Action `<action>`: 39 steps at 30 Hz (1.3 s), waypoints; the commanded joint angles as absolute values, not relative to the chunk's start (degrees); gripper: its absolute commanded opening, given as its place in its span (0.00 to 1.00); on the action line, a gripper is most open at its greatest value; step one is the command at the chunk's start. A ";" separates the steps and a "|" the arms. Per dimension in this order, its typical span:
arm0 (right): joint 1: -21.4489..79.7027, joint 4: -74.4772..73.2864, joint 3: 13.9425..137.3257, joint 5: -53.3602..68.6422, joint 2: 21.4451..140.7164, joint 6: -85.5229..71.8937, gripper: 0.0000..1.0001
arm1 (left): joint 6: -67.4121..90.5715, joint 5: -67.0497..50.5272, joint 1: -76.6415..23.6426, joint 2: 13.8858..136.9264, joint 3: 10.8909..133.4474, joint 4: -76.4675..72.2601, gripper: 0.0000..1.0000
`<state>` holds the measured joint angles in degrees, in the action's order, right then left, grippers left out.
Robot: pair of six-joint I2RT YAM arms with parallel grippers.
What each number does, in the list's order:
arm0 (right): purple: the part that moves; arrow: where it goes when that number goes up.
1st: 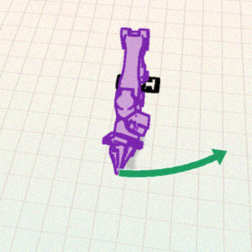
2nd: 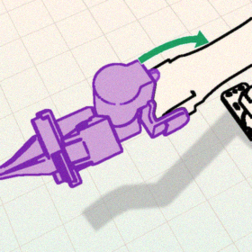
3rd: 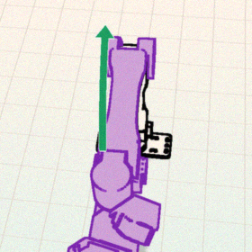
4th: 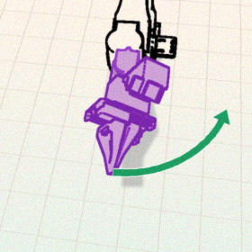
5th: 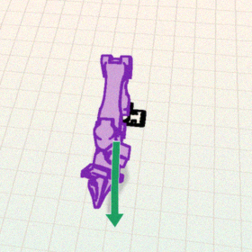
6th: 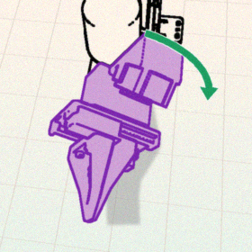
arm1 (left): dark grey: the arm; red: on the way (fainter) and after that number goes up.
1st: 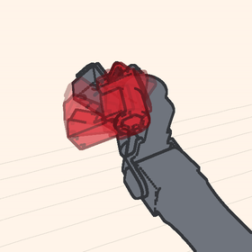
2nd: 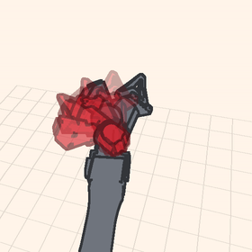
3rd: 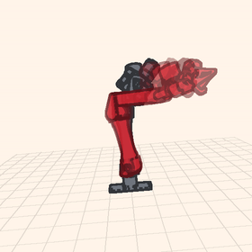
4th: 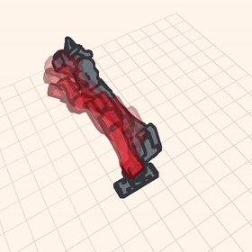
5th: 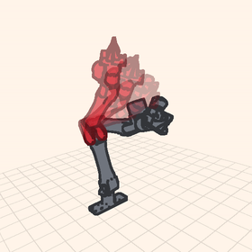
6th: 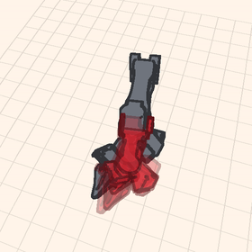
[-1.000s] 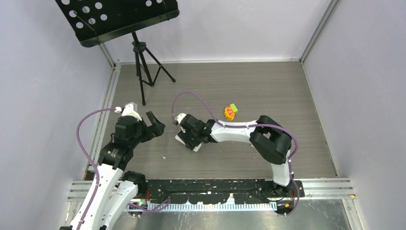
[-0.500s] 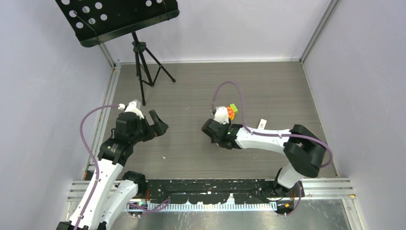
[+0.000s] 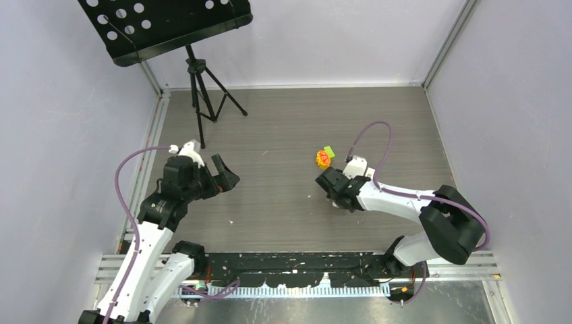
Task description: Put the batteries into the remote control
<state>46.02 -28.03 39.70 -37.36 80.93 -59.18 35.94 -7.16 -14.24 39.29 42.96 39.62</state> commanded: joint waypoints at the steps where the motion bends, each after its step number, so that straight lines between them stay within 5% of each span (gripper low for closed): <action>1: 45.82 -25.50 40.59 -36.56 81.06 -61.73 0.50 | 35.24 -8.44 -14.24 38.01 46.15 40.49 1.00; 16: 45.55 -30.25 41.51 -35.41 71.95 -57.35 0.72 | 32.32 -6.94 -14.24 36.20 52.64 49.75 1.00; 29: 45.56 -48.45 50.85 -52.47 23.38 -42.09 0.84 | 31.27 5.36 -14.24 26.30 61.60 58.38 1.00; 39: 45.53 -60.60 67.41 -60.70 18.37 -36.77 0.87 | 29.36 10.80 -14.24 17.59 65.24 61.02 1.00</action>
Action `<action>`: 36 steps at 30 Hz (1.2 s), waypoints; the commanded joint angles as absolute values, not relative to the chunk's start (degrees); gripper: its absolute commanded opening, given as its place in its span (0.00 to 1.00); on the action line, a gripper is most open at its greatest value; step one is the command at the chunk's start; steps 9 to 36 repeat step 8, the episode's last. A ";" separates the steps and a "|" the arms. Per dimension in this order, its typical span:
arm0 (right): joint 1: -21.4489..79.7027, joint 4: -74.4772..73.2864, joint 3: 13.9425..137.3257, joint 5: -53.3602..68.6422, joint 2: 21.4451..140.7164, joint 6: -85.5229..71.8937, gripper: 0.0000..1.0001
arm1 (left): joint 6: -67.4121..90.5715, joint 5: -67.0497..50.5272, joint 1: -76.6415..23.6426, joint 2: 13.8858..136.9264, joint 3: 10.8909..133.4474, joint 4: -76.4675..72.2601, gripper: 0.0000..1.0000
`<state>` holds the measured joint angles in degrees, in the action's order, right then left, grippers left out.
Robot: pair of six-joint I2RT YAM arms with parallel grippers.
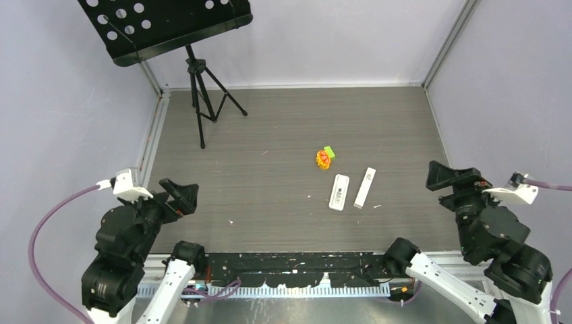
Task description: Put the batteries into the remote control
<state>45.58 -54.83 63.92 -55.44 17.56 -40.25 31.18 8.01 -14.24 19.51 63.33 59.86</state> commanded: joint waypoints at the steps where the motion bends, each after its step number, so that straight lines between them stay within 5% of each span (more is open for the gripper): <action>1: 45.53 -60.54 67.95 -60.85 18.37 -36.38 0.87 | 29.07 10.62 -14.24 17.07 65.41 60.77 1.00; 36: 45.53 -59.33 68.05 -61.37 18.71 -35.88 0.88 | 27.65 9.52 -14.24 15.90 65.32 59.40 1.00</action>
